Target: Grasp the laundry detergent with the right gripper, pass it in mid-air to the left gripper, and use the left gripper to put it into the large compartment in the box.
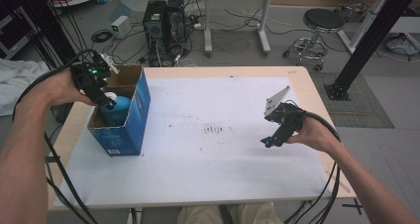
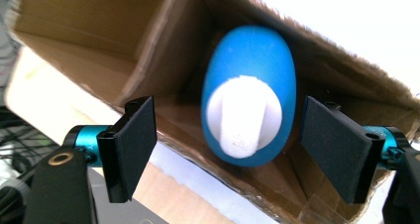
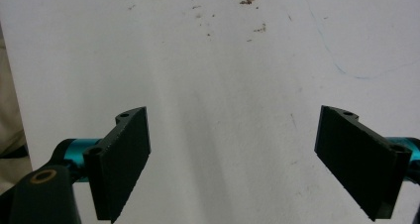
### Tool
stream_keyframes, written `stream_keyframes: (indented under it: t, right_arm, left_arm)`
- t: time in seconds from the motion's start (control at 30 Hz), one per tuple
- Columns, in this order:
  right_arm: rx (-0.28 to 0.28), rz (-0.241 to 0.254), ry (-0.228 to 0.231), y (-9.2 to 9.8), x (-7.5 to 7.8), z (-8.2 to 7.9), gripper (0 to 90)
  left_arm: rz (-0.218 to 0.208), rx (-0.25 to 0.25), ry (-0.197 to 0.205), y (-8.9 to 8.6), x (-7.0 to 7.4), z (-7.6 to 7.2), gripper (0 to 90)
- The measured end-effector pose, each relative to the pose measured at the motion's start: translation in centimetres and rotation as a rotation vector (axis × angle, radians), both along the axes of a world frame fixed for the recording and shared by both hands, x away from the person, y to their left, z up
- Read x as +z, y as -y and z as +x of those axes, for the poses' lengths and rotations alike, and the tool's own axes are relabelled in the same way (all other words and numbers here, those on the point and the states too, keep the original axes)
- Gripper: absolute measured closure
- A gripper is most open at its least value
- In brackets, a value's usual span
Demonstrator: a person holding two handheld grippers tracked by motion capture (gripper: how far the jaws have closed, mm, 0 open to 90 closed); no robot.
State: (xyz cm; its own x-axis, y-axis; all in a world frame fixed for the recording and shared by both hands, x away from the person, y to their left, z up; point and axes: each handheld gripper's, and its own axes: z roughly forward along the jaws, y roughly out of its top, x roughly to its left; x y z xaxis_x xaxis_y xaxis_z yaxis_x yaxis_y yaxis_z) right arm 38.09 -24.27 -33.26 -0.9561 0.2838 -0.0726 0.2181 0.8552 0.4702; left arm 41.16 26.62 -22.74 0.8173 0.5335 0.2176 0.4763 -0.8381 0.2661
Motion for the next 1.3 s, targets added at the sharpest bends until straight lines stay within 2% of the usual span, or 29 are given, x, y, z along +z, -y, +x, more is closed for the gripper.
stream_keyframes:
  t: [0.03,0.17,0.4,0.57,0.97,1.1,1.3]
  right_arm:
    - [-0.002,0.001,-0.001,0.0,0.0,0.0,13.2]
    - [0.000,0.001,0.000,0.0,0.0,0.0,13.2]
    - [-0.003,0.002,-0.003,-0.1,0.0,0.0,13.2]
    - [-0.005,0.009,-0.001,0.1,0.2,0.0,13.2]
    - [-0.010,0.014,0.006,0.3,0.6,-0.1,13.2]
    - [-0.012,0.016,0.005,0.3,0.6,-0.1,13.2]
    - [-0.012,0.015,0.005,0.3,0.6,0.1,13.2]
  left_arm:
    - [-0.002,-0.002,0.011,0.2,0.3,-0.1,18.6]
    - [-0.037,-0.032,0.044,1.2,1.7,-0.5,18.3]
    - [-0.079,-0.123,0.045,4.5,3.8,-1.1,16.1]
    - [-0.077,-0.178,0.042,7.0,4.7,-1.4,16.1]
    - [-0.032,-0.249,0.018,11.4,4.2,-1.8,16.1]
    - [-0.024,-0.264,0.016,12.4,4.0,-2.0,16.1]
    - [-0.018,-0.293,0.004,14.1,3.1,-2.0,16.1]
